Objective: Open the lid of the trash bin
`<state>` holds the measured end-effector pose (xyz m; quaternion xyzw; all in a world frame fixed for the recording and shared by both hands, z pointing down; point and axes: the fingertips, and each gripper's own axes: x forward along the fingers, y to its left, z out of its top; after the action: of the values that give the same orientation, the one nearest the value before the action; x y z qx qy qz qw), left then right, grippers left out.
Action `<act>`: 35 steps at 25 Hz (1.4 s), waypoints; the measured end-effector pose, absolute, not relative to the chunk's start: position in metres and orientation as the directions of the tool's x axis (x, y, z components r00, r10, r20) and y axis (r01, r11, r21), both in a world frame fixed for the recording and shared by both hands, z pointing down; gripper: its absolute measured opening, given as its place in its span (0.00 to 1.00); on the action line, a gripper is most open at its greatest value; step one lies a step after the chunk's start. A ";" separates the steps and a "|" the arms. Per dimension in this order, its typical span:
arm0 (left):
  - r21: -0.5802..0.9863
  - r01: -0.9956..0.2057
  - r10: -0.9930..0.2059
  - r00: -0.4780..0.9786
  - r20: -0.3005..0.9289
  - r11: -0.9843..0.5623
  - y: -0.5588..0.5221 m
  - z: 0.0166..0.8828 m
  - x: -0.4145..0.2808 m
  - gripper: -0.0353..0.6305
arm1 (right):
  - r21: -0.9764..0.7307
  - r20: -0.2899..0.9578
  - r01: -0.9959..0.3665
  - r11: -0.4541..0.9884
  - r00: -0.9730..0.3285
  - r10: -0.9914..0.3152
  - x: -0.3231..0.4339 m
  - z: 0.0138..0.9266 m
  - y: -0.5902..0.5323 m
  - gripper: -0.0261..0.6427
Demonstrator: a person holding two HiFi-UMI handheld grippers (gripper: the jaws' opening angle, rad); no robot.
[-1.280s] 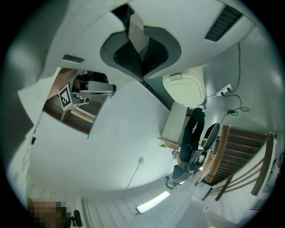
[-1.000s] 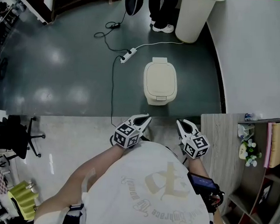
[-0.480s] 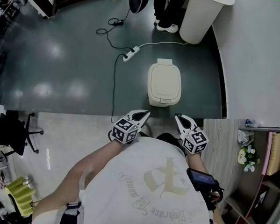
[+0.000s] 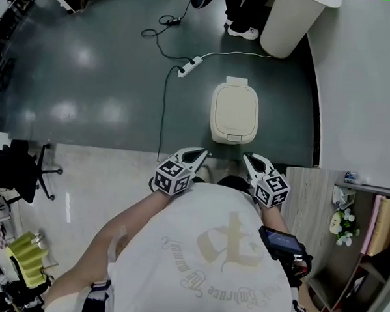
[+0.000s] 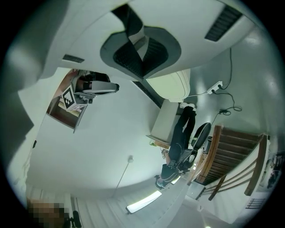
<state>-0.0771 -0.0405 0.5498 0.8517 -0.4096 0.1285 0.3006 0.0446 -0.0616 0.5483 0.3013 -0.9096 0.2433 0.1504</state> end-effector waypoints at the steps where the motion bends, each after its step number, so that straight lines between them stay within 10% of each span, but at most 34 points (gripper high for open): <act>1: 0.405 -0.782 -0.628 0.623 0.467 -0.474 -0.044 0.549 -0.079 0.07 | -0.352 0.425 -0.613 0.707 -0.778 -0.463 0.043 0.550 -0.065 0.05; 35: 0.423 -0.895 -0.735 0.380 0.562 -0.139 -0.069 0.590 -0.103 0.07 | -0.194 0.796 -0.336 0.922 -0.603 -0.052 0.021 0.710 -0.136 0.05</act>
<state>-0.1035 -0.0692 0.5898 0.7467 -0.5457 0.1103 0.3640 0.0209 -0.1363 0.7102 0.1102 -0.8800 0.1643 0.4317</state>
